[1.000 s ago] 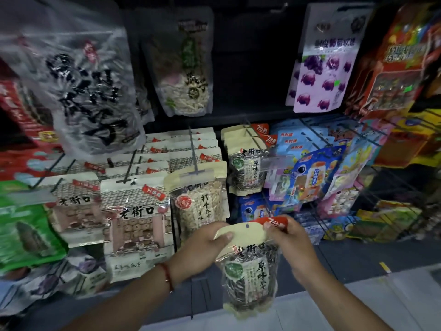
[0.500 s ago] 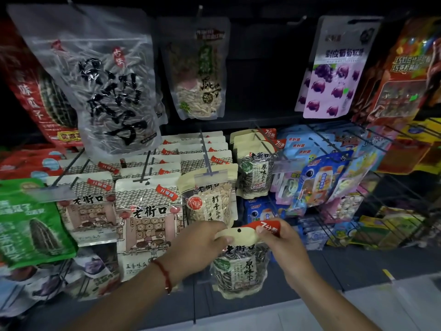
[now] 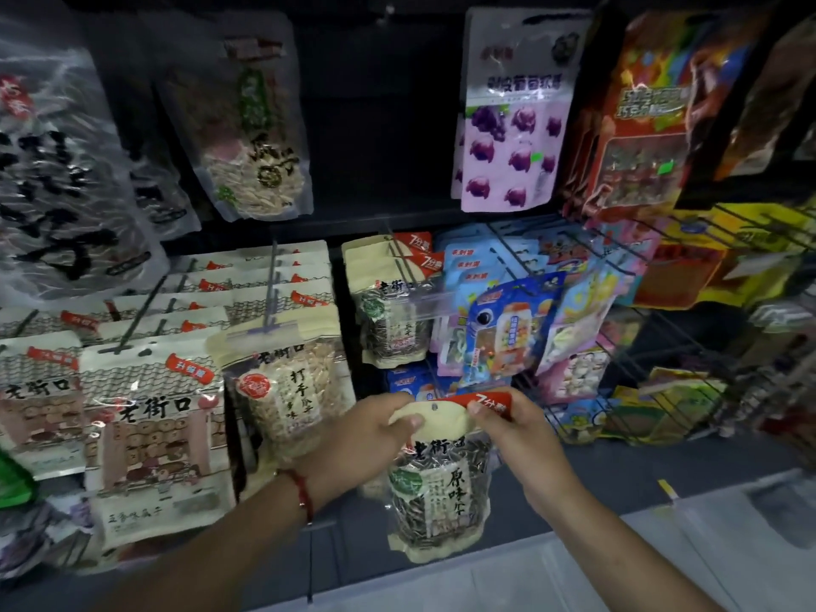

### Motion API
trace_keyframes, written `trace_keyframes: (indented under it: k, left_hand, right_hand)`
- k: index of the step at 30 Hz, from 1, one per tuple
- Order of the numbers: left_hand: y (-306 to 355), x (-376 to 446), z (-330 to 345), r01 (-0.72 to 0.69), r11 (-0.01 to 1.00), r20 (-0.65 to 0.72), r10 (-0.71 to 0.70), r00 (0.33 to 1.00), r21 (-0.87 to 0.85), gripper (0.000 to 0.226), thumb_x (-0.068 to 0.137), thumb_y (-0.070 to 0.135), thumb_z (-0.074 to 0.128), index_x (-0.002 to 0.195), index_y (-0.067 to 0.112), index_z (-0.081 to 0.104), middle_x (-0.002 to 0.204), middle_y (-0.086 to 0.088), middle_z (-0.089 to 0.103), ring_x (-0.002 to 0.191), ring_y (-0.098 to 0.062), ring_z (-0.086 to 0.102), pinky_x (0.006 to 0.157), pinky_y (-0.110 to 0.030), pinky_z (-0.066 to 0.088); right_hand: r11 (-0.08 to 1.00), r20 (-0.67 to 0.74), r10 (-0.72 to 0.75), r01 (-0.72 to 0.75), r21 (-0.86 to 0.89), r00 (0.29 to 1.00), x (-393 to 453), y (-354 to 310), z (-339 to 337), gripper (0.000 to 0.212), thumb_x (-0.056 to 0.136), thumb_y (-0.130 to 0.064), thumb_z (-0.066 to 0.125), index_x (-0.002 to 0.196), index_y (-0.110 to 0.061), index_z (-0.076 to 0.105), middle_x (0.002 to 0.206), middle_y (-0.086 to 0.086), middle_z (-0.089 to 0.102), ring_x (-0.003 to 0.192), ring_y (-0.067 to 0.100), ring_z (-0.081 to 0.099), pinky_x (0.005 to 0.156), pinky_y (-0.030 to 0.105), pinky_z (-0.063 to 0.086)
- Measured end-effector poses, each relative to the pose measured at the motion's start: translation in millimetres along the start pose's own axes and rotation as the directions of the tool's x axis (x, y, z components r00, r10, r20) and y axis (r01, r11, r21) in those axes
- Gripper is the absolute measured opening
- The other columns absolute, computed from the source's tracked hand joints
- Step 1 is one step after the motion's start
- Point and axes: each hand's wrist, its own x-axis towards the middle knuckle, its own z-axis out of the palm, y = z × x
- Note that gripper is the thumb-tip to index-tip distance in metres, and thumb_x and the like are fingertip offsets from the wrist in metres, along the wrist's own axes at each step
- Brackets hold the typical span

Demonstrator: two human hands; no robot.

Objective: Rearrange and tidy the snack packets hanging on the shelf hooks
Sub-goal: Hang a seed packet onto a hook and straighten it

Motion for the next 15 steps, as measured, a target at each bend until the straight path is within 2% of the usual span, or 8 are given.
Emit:
trace_keyframes:
  k: [2,4,6,10,11,13,15]
  left_hand:
    - [15,11,15,-0.007,1.000,-0.010,0.007,1.000,-0.015,0.026,0.101,0.033,0.050,0.120,0.022,0.063,0.113,0.007,0.066,0.093,0.001,0.059,0.076,-0.012,0.044]
    - [25,24,30,-0.014,0.999,-0.019,0.013,1.000,-0.047,0.021,0.102,0.030,0.050,0.116,0.022,0.063,0.109,0.011,0.065,0.087,0.006,0.058,0.068,-0.005,0.038]
    - [32,34,43,-0.020,0.997,-0.037,0.018,0.999,-0.068,0.013,0.102,0.028,0.050,0.107,0.026,0.062,0.101,0.015,0.065,0.084,0.008,0.058,0.067,-0.005,0.039]
    - [41,52,65,0.035,0.996,-0.065,-0.041,0.997,-0.088,0.023,0.100,0.035,0.051,0.112,0.020,0.065,0.107,0.001,0.067,0.096,-0.011,0.061,0.074,-0.019,0.041]
    - [44,55,69,0.044,0.993,-0.082,-0.053,0.995,-0.114,0.017,0.100,0.032,0.052,0.104,0.023,0.065,0.101,0.001,0.068,0.089,-0.009,0.062,0.071,-0.018,0.041]
    - [52,59,74,0.047,0.986,-0.112,-0.066,0.992,-0.162,0.011,0.100,0.028,0.053,0.092,0.032,0.060,0.091,0.011,0.067,0.078,-0.001,0.060,0.066,-0.011,0.040]
    - [56,63,77,0.078,0.981,-0.111,-0.099,0.989,-0.179,0.005,0.100,0.029,0.054,0.098,0.033,0.056,0.092,0.021,0.061,0.081,0.006,0.056,0.070,-0.009,0.040]
  right_hand:
    - [1.000,-0.004,0.011,-0.011,0.019,1.000,8,0,-20,0.010,0.092,-0.023,0.066,0.098,-0.015,0.068,0.092,0.003,0.074,0.088,0.020,0.071,0.086,0.047,0.056]
    - [1.000,-0.008,0.014,-0.014,0.009,1.000,15,3,-40,0.010,0.094,-0.025,0.064,0.099,-0.019,0.069,0.092,-0.002,0.074,0.089,0.018,0.071,0.086,0.046,0.056]
    - [1.000,-0.007,0.014,-0.014,0.014,1.000,21,5,-57,0.012,0.095,-0.027,0.061,0.101,-0.023,0.070,0.094,-0.004,0.075,0.091,0.019,0.071,0.080,0.038,0.056]
    - [0.997,0.014,0.041,-0.042,0.064,0.999,30,7,-82,0.015,0.095,-0.026,0.060,0.107,-0.022,0.069,0.098,-0.006,0.074,0.088,0.007,0.070,0.066,0.013,0.049]
    - [0.996,0.021,0.047,-0.049,0.071,0.999,31,7,-87,0.014,0.095,-0.025,0.062,0.107,-0.022,0.069,0.098,-0.006,0.074,0.089,0.006,0.069,0.068,0.014,0.050]
    - [0.995,0.045,0.057,-0.060,0.077,0.997,33,10,-93,0.015,0.092,-0.020,0.066,0.106,-0.021,0.070,0.100,-0.003,0.075,0.095,0.013,0.070,0.082,0.026,0.052]
    - [0.996,0.075,0.057,-0.062,0.071,0.996,32,13,-98,0.017,0.090,-0.018,0.068,0.106,-0.023,0.070,0.100,-0.003,0.075,0.095,0.015,0.070,0.088,0.033,0.052]
